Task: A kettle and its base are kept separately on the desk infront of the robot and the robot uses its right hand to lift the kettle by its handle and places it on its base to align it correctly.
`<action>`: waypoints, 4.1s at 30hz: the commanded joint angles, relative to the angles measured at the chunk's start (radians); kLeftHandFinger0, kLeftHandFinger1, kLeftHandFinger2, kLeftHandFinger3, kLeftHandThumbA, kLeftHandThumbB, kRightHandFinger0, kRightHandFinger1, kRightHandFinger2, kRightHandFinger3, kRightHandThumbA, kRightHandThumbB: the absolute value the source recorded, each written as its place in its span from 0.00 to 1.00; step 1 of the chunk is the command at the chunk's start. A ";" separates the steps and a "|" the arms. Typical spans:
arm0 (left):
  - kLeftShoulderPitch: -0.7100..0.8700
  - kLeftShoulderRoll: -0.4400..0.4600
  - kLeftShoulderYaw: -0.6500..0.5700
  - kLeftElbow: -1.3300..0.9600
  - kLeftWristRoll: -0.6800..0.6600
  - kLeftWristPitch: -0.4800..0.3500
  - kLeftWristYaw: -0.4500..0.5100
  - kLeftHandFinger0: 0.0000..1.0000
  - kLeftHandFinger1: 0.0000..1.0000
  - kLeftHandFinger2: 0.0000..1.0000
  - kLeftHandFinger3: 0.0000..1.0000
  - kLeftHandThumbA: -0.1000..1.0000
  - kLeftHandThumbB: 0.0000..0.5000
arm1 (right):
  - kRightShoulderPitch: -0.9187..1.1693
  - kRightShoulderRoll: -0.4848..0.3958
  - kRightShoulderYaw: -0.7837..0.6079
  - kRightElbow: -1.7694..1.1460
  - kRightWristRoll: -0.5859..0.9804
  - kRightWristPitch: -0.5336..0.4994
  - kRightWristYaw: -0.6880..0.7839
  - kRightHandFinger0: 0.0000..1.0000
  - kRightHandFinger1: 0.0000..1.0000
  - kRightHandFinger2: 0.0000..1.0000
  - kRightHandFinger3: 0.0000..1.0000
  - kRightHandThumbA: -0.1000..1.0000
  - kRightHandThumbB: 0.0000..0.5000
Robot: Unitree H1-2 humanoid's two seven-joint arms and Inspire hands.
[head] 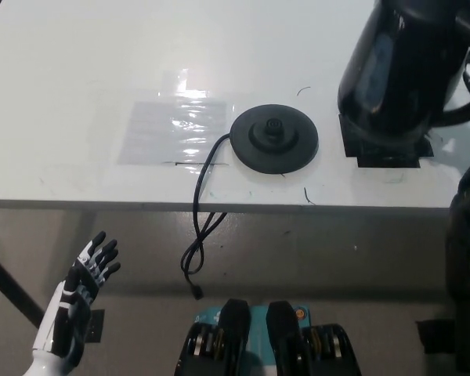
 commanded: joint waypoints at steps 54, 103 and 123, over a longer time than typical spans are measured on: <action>-0.013 0.017 -0.004 -0.012 -0.009 -0.032 -0.027 1.00 1.00 1.00 1.00 1.00 0.33 | -0.272 0.170 0.198 0.121 -0.160 -0.090 -0.130 0.00 0.24 0.66 0.78 0.00 0.24; -0.018 0.018 -0.009 -0.010 -0.010 -0.034 -0.029 1.00 1.00 1.00 1.00 1.00 0.30 | -0.239 0.165 0.195 0.192 -0.148 -0.131 -0.146 0.00 0.24 0.69 0.79 0.00 0.25; -0.023 0.018 -0.006 -0.013 -0.019 -0.026 -0.030 1.00 1.00 1.00 1.00 1.00 0.33 | -0.239 0.173 0.195 0.244 -0.150 -0.139 -0.162 0.00 0.22 0.68 0.78 0.00 0.25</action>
